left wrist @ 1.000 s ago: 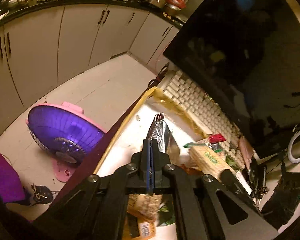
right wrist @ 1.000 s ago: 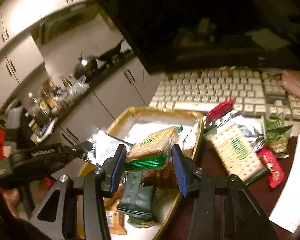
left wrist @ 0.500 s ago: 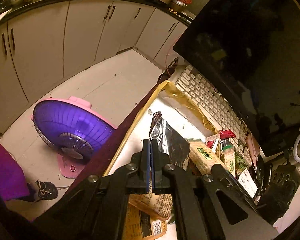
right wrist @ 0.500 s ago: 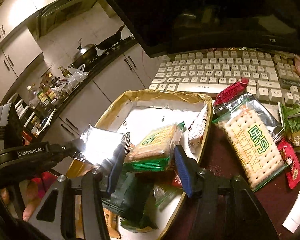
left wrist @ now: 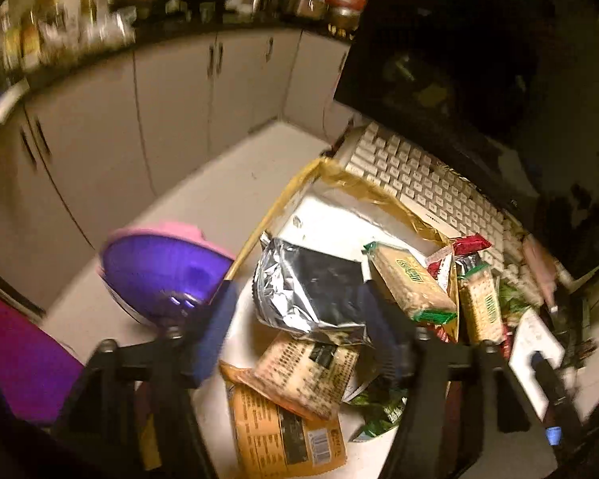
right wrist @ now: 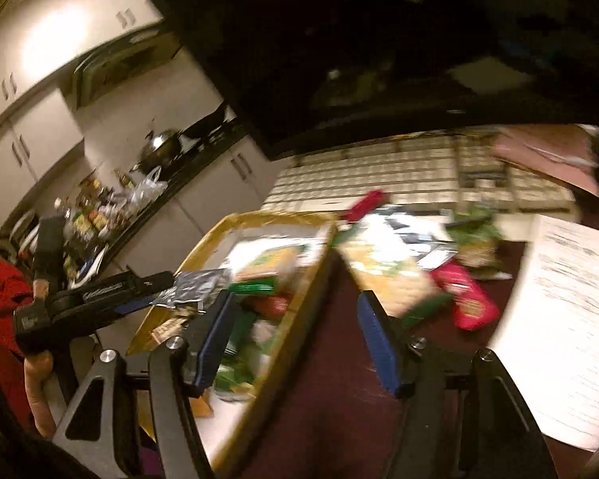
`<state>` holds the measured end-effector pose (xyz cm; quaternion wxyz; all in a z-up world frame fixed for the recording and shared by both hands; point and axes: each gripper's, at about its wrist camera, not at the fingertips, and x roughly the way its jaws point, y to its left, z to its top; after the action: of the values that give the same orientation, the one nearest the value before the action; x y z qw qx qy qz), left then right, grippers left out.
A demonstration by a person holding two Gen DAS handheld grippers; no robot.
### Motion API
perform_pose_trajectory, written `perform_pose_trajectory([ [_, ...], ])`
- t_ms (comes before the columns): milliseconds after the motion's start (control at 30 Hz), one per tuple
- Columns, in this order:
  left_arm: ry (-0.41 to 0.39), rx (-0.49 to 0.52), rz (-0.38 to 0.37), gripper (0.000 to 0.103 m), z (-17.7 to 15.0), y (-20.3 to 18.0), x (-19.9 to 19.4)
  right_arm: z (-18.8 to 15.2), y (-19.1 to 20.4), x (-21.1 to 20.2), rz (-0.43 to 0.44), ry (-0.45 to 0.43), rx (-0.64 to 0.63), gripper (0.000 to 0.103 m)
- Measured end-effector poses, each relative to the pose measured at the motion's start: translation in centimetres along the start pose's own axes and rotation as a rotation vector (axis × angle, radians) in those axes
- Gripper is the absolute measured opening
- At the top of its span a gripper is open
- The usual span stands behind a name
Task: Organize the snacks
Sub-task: 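Open both tools over the tray and move them back to the desk snacks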
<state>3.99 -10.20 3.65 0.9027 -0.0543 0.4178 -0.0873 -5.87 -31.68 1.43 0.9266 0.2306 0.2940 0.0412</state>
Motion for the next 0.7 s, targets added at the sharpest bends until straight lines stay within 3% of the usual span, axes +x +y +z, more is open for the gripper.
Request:
perform_pose_trajectory([
  [133,-0.117,0.089,0.011,0.078,-1.1,-3.3,-3.6,-0.2,-4.4,-3.8,-0.055,-0.047,0.077,0.063],
  [200,-0.141,0.136,-0.046,0.081,-1.2,-5.1,-5.3,-0.2,-6.7,-5.4,-0.103,-0.066,0.122,0.063],
  [233,-0.136,0.143,-0.11,0.083,-1.2,-6.0,-6.1,-0.2,-7.7,-6.0,-0.117,-0.071,0.145,0.063],
  [367,-0.055,0.165,-0.306,0.087,-1.4,-9.3,-6.2,-0.1,-11.6,-6.8,-0.133,-0.052,0.28,0.064],
  [500,0.008,0.218,-0.321,0.087,-2.4,-12.1,-4.2,0.1,-13.0,-5.5,-0.108,0.008,0.315,0.064],
  [700,0.109,0.178,-0.314,0.087,-3.6,-12.9,-1.0,2.2,-12.0,-1.0,-0.102,0.115,0.256,0.058],
])
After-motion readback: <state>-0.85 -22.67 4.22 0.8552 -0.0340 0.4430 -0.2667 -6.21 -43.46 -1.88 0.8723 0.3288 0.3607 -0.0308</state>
